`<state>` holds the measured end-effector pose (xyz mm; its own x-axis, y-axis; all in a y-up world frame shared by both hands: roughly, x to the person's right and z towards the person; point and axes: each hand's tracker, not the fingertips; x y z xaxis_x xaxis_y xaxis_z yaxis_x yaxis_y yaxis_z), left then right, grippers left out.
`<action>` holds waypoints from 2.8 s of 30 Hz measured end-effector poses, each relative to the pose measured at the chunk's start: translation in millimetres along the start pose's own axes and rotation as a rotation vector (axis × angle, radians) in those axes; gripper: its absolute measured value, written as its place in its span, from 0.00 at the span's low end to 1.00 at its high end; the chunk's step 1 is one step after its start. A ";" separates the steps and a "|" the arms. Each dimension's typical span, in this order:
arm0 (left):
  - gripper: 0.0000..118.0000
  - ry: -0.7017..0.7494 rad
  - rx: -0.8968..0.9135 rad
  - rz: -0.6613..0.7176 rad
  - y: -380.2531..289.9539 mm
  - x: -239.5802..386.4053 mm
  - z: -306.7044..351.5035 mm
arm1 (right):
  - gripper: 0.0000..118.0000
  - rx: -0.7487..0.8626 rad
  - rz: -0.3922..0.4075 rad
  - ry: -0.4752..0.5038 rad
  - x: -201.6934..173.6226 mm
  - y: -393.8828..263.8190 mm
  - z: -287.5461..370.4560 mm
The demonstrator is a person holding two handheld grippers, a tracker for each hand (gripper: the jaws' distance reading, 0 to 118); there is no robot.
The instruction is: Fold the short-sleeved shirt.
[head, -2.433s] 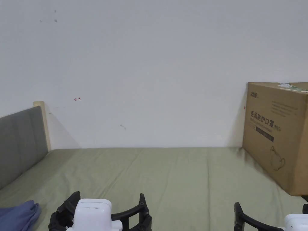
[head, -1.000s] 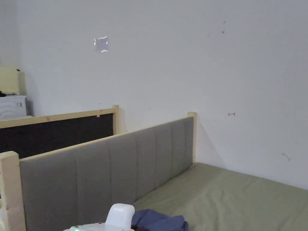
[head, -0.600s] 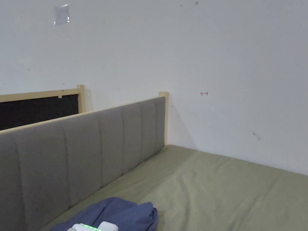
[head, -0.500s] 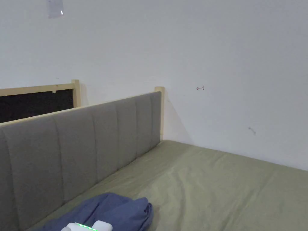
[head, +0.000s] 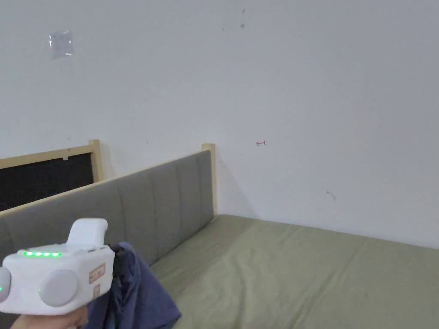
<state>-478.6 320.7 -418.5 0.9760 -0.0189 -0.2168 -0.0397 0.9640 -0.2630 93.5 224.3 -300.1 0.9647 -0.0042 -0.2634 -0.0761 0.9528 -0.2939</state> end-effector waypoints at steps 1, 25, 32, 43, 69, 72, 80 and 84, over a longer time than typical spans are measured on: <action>0.04 -0.036 0.047 -0.032 23.0 15.7 18.4 | 0.00 0.014 -0.017 0.002 4.0 2.0 7.5; 0.04 -0.744 -0.424 -0.414 -183.0 482.2 39.0 | 0.00 0.056 -0.262 -0.327 142.0 -46.1 102.7; 1.00 -0.698 -0.605 -0.195 -223.8 464.0 20.3 | 0.00 -0.062 -0.281 -0.315 146.4 -74.3 83.4; 0.00 -0.538 0.041 0.037 -110.6 325.0 145.1 | 0.00 0.134 -0.201 -0.284 114.8 -44.7 91.1; 0.21 -0.330 -0.732 0.005 -178.3 249.0 -21.5 | 0.00 -0.016 -0.213 -0.185 103.8 -54.3 74.2; 1.00 -0.270 -0.784 -0.034 -204.5 260.5 -53.0 | 0.00 -0.047 -0.191 -0.194 106.6 -57.5 70.6; 0.26 -0.334 -0.762 -0.255 -227.8 303.5 -45.0 | 0.00 -0.067 -0.195 -0.219 122.3 -53.3 59.1; 0.04 -0.577 -0.725 -0.113 -206.8 313.6 -11.3 | 0.00 -0.048 -0.216 -0.228 143.4 -37.3 44.8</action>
<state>-166.7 112.4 -442.7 0.9297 0.2203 0.2953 0.1275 0.5595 -0.8189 246.0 201.8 -285.7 0.9910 -0.1318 0.0214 0.1305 0.9216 -0.3655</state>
